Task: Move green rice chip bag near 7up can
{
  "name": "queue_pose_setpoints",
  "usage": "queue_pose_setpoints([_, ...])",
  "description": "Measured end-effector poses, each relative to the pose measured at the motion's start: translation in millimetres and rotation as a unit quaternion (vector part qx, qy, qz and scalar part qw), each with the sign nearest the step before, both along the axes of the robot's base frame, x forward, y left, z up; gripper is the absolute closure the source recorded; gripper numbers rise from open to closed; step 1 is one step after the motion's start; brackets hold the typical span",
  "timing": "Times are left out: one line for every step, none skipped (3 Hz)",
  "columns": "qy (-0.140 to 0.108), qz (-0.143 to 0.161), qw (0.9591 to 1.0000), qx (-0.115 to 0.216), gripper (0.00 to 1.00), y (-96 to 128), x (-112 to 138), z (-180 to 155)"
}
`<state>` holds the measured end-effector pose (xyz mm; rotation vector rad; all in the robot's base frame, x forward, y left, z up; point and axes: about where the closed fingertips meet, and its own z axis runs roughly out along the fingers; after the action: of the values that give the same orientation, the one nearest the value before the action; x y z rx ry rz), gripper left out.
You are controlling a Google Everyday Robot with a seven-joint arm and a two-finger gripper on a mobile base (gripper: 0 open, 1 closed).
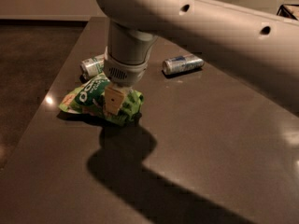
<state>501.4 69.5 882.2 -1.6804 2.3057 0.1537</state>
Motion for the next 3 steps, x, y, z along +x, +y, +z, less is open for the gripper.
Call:
queue_pose_setpoints([0.000, 0.001, 1.0000, -0.001, 0.37, 0.6, -0.3, -0.7])
queue_pose_setpoints([0.000, 0.002, 1.0000, -0.001, 0.15, 1.3, -0.7, -1.3])
queue_pose_setpoints([0.000, 0.003, 1.0000, -0.001, 0.00, 2.1, -1.1, -1.9])
